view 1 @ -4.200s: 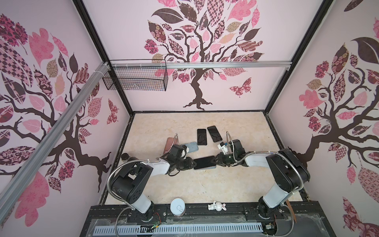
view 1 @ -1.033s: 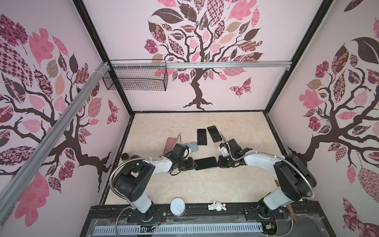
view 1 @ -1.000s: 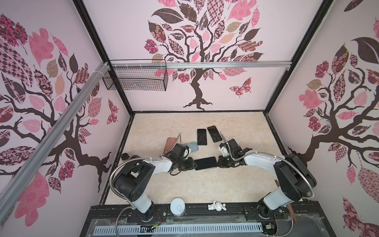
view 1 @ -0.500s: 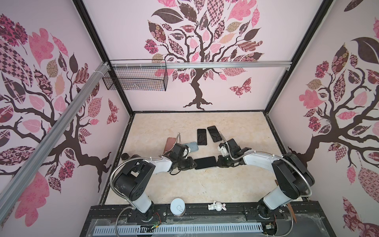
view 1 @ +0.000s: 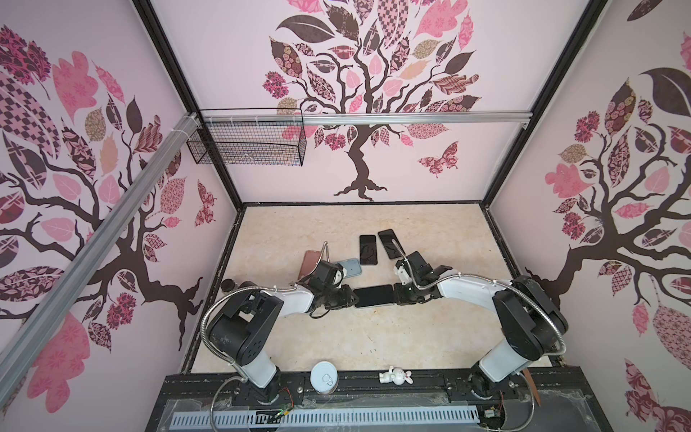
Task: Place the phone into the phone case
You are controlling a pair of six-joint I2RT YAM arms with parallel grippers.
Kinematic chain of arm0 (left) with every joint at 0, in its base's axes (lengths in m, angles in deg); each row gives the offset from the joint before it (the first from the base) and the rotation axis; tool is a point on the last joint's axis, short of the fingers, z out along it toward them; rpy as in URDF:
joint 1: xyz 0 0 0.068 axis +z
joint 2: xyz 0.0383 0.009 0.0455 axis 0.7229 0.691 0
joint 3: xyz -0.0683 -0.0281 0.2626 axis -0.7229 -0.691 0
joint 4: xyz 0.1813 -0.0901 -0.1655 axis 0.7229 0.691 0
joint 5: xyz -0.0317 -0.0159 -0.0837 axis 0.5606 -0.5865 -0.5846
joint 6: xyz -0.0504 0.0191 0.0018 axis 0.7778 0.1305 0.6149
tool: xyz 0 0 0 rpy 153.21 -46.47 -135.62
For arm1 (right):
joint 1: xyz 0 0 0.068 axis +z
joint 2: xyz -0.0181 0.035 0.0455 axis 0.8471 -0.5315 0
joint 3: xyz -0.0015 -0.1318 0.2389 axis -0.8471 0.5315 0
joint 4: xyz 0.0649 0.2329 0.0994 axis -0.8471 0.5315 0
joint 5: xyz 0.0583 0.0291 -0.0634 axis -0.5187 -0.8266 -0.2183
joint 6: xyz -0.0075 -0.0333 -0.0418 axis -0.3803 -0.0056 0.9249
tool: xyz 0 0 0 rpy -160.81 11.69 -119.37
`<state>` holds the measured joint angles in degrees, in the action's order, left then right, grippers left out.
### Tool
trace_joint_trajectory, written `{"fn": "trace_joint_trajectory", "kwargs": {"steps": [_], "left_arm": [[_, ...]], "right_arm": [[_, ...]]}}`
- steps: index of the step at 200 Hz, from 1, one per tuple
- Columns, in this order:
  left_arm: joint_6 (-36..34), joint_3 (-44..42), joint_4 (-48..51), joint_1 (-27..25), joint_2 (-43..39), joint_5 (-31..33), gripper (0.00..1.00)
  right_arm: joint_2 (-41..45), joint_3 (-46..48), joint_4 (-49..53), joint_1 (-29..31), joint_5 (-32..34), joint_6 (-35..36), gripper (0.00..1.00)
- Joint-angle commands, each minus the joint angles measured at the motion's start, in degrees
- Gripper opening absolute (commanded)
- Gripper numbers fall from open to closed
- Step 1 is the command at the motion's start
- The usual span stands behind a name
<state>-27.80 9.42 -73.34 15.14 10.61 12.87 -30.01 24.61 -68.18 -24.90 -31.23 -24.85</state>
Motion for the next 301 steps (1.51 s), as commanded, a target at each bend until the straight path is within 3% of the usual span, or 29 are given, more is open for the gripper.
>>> {"fn": "trace_joint_trajectory", "kwargs": {"steps": [1,46,106,159,182,241,301], "left_arm": [[-1.0,-0.2,0.7,-1.3,1.2,1.3,0.28],[-1.3,-0.2,1.7,-1.2,0.8,2.9,0.28],[-1.8,-0.3,3.3,-1.3,-1.4,4.8,0.29],[-3.7,1.4,7.9,0.4,-5.0,5.6,0.36],[-3.6,1.8,8.2,1.6,-5.6,4.9,0.41],[-4.3,3.9,7.8,2.5,-4.4,2.4,0.41],[-3.2,6.8,6.4,2.8,-0.6,1.0,0.39]], "right_arm": [[-9.7,2.5,-0.1,3.3,8.2,1.1,0.15],[-10.2,0.9,2.9,4.8,13.4,1.0,0.15],[-5.2,-1.8,3.7,4.7,10.9,2.1,0.15],[-0.2,-9.7,10.3,1.8,11.4,5.8,0.19],[0.3,-11.2,10.7,-1.0,8.0,7.8,0.21],[-0.6,-12.1,8.2,-4.6,-1.2,11.1,0.23],[-5.0,-13.6,4.9,-5.2,-1.5,10.4,0.23]]}}
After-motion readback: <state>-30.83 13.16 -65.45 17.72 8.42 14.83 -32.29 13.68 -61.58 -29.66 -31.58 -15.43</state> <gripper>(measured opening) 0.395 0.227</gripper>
